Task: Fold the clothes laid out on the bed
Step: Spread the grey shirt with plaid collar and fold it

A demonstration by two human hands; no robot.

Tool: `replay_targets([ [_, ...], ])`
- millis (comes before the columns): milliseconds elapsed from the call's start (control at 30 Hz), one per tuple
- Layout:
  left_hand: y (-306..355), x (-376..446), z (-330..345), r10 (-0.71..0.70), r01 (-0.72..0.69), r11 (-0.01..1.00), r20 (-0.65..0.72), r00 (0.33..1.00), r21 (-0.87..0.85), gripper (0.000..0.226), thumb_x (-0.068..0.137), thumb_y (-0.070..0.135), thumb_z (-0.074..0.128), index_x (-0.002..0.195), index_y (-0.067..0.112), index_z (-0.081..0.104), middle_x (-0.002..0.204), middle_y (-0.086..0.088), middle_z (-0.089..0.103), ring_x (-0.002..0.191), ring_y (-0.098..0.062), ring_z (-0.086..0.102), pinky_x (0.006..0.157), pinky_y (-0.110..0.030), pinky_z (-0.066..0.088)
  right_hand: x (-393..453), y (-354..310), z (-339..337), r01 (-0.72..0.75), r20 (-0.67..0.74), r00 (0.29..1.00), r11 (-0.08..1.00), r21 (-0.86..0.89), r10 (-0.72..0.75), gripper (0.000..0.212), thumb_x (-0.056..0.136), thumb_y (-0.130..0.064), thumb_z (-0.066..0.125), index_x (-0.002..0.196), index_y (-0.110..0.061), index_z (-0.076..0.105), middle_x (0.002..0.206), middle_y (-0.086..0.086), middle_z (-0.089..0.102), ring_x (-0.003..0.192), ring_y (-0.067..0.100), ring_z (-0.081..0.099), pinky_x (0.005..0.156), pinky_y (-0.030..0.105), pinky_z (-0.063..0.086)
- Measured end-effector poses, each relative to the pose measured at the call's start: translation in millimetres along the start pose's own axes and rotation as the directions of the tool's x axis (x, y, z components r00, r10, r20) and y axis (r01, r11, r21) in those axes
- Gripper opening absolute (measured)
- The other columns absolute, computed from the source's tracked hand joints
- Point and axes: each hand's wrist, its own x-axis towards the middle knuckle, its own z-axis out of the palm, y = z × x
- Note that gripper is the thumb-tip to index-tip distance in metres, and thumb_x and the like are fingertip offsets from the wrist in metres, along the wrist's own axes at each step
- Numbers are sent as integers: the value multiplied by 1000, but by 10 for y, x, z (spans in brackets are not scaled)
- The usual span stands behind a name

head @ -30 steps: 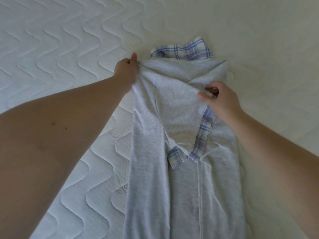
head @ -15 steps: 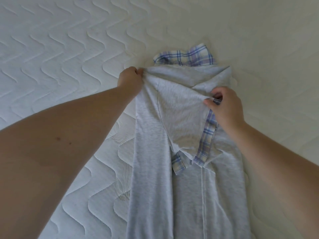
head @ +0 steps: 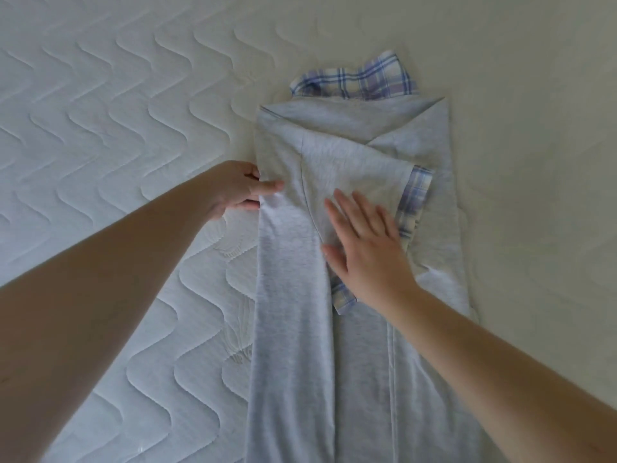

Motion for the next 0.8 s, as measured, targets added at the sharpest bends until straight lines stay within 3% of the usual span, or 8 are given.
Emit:
replay_targets([
  [100, -143, -39, 137, 16, -16, 1000, -29, 999, -22, 34, 71, 36, 82, 97, 19, 67, 84, 9, 76, 78, -6, 73, 56, -15, 54, -28, -10, 167, 16, 128, 992, 999, -50, -10, 67, 100, -55, 21, 157, -20, 11, 165, 0, 5, 151, 21, -3, 121, 47, 5],
  [200, -283, -74, 238, 73, -99, 992, -274, 959, -82, 20, 86, 33, 74, 83, 14, 69, 73, 4, 73, 67, -10, 71, 54, -17, 54, -24, 10, 193, 4, 136, 991, 999, -42, 2, 68, 99, -57, 16, 157, -22, 8, 165, -2, 0, 151, 19, -8, 122, 45, -3],
  [300, -388, -128, 300, 85, -143, 985, -444, 892, -99, 32, 97, 30, 58, 91, 0, 67, 78, -8, 66, 71, -20, 63, 64, -33, 59, -137, 42, 142, -35, 122, 992, 999, 6, 34, 70, 97, -61, 10, 156, -25, 12, 165, -3, 5, 151, 18, -1, 121, 43, -1],
  [367, -409, -205, 342, 34, -142, 972, -487, 873, -187, 32, 99, 32, 52, 91, 5, 67, 81, -9, 66, 74, -23, 63, 69, -36, 59, -339, 114, 88, -69, 91, 994, 997, 22, 67, 71, 96, -61, 9, 156, -24, 17, 164, -2, 12, 151, 19, 7, 121, 42, 2],
  [467, -519, -426, 430, -19, -47, 979, -321, 947, -196, 37, 91, 53, 60, 88, 17, 70, 80, 2, 74, 75, -15, 71, 74, -31, 61, -798, 290, 43, -184, -17, 982, 977, 104, 187, 65, 97, -55, 25, 152, -22, 31, 161, 1, 25, 148, 24, 20, 118, 44, 14],
  [567, -822, -712, 560, -23, 11, 995, -116, 993, -102, 31, 81, 48, 75, 99, 24, 71, 95, 5, 76, 90, -14, 73, 84, -32, 57, -1301, 496, 32, -472, -90, 860, 850, 232, 502, 59, 94, -39, 57, 146, -18, 39, 150, 10, 39, 136, 33, 38, 107, 49, 31],
  [633, -1073, -941, 666, -30, 22, 992, -59, 998, -123, 29, 78, 39, 79, 101, 26, 70, 100, 7, 76, 93, -11, 72, 86, -32, 54, -1601, 594, 27, -618, -18, 756, 721, 314, 655, 58, 88, -33, 67, 138, -14, 46, 133, 16, 50, 122, 37, 47, 99, 47, 37],
  [800, -1797, -1615, 991, -78, 78, 993, -2, 997, -91, 41, 69, 37, 87, 105, 28, 71, 101, 7, 75, 92, -12, 72, 83, -33, 55, -2251, 564, 0, -751, 266, 640, 515, 413, 721, 41, 84, -34, 74, 114, -9, 61, 95, 8, 66, 96, 30, 63, 76, 31, 43],
])
